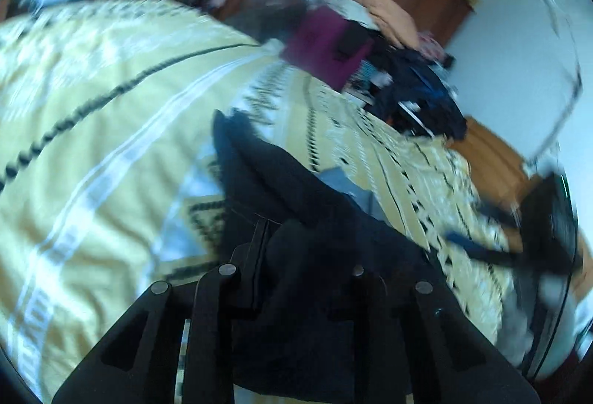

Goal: Fold small clothes
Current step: 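Lift the folded jacket with the left gripper while the right gripper grasps its other end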

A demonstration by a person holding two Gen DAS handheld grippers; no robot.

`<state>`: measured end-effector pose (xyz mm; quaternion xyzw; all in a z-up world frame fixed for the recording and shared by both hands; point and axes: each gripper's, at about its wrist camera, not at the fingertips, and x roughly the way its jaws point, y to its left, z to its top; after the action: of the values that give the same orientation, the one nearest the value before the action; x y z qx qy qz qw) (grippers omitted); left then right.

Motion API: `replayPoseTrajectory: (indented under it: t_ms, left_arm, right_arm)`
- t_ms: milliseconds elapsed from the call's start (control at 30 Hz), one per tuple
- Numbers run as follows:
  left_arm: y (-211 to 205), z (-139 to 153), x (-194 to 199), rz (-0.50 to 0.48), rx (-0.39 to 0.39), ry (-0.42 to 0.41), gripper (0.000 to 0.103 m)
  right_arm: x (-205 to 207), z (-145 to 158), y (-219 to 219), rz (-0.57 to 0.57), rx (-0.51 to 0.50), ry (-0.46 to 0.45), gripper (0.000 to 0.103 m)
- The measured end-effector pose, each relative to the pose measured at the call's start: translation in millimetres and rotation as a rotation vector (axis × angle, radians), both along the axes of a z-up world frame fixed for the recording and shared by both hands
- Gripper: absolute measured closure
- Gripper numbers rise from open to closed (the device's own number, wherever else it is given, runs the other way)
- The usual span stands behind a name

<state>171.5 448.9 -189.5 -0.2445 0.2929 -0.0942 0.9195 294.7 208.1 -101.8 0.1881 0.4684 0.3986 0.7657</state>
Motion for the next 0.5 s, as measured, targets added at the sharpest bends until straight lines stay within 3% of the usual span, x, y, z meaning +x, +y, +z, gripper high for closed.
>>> replayPoseTrajectory:
  t_ms: [167, 233, 333, 400, 433, 467, 500]
  left_arm:
    - [-52.2, 22.6, 0.2, -0.137, 0.149, -0.077, 0.081]
    - [-61.4, 23.9, 3.7, -0.173, 0.160, -0.081, 0.081]
    - [-70.7, 21.4, 6.3, -0.219, 0.166, -0.082, 0.081]
    - [-78.9, 17.7, 7.8, -0.259, 0.181, -0.079, 0.081]
    - [-83.8, 16.2, 2.5, -0.273, 0.187, -0.075, 0.081]
    - [-88.6, 14.8, 3.4, -0.289, 0.195, -0.067, 0.081]
    - [-93.1, 14.1, 3.9, -0.306, 0.196, -0.059, 0.081]
  right_arm:
    - [54.2, -31.0, 66.7, 0.140, -0.066, 0.144, 0.010]
    - [59.5, -42.7, 76.3, 0.171, -0.086, 0.159, 0.010]
    - [71.3, -71.5, 70.4, 0.126, -0.128, 0.198, 0.014]
    - [77.3, -92.3, 55.7, 0.100, -0.045, 0.270, 0.046]
    - [75.3, -96.0, 48.9, 0.109, 0.023, 0.285, 0.077]
    - [70.0, -93.3, 44.8, 0.108, 0.036, 0.263, 0.087]
    - [62.5, -86.8, 38.4, 0.097, 0.029, 0.222, 0.088]
